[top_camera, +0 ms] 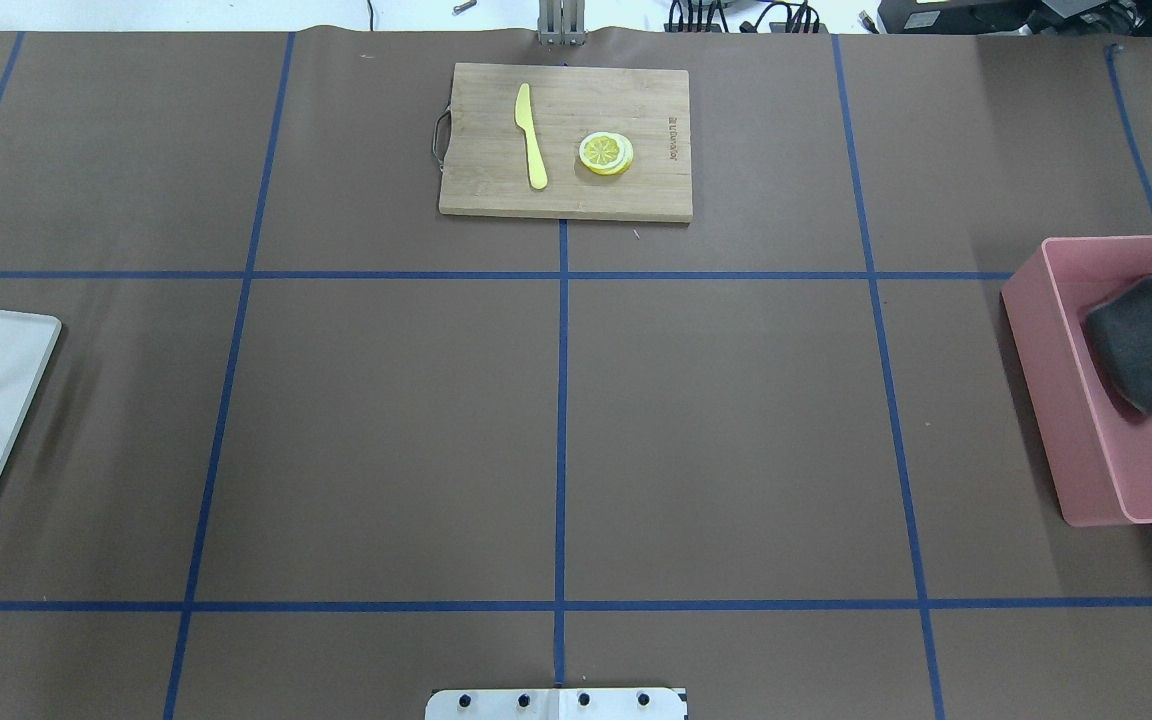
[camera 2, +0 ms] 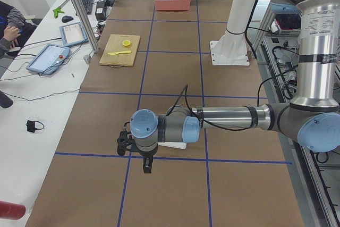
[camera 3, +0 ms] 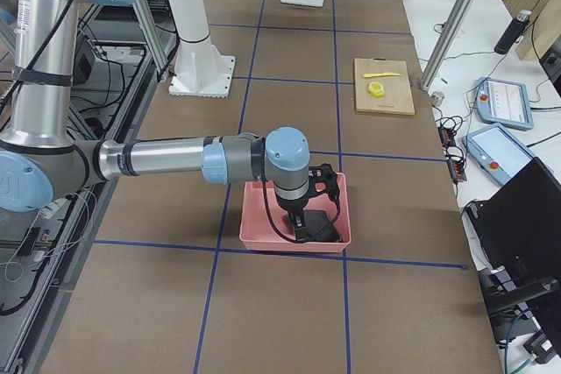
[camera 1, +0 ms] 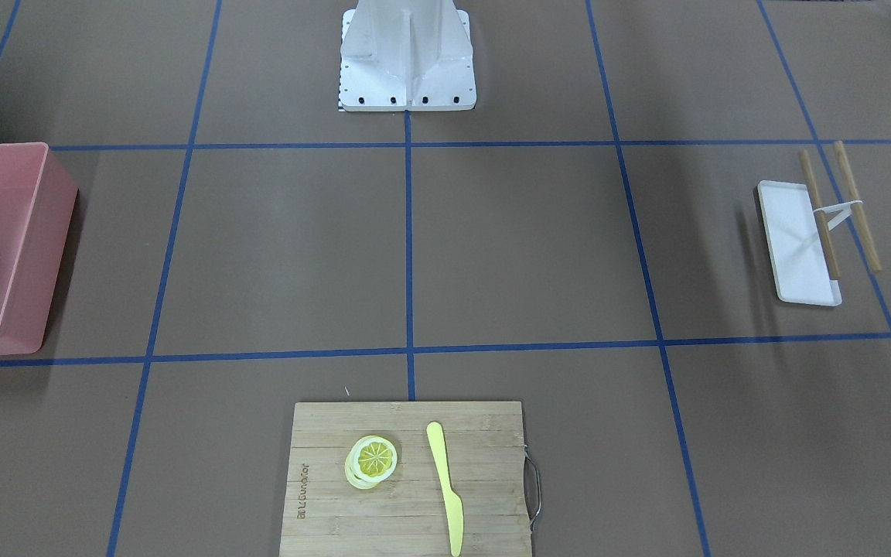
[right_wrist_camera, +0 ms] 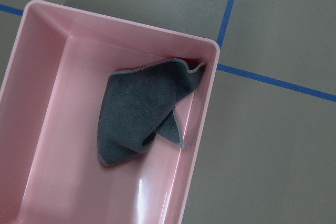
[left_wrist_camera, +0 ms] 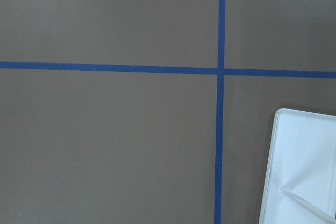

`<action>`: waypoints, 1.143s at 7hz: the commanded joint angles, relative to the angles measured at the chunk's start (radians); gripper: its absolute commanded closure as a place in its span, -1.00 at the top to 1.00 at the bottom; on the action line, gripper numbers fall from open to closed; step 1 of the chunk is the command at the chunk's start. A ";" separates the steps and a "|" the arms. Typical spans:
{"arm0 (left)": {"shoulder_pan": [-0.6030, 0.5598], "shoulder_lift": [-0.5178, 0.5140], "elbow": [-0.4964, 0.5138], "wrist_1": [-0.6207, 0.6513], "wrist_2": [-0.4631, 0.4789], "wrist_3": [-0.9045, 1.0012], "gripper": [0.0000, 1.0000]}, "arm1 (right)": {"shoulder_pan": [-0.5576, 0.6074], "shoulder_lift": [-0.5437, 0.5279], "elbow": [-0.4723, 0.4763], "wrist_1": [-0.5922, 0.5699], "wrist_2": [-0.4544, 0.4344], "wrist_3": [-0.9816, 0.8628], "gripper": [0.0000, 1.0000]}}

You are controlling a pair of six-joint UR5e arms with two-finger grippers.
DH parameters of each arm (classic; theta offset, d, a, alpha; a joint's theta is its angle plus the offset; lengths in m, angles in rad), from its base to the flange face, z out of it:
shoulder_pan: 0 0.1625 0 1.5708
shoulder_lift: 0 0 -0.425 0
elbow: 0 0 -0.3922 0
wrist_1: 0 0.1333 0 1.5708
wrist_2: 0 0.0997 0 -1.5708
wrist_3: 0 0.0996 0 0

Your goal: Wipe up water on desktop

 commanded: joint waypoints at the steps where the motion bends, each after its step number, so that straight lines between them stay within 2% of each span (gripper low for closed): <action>1: 0.000 0.000 0.002 0.000 0.000 0.003 0.97 | 0.000 0.000 0.001 0.000 0.000 0.000 1.00; 8: 0.000 0.000 0.004 0.000 0.000 0.003 0.97 | 0.000 0.000 0.002 0.000 0.000 -0.002 1.00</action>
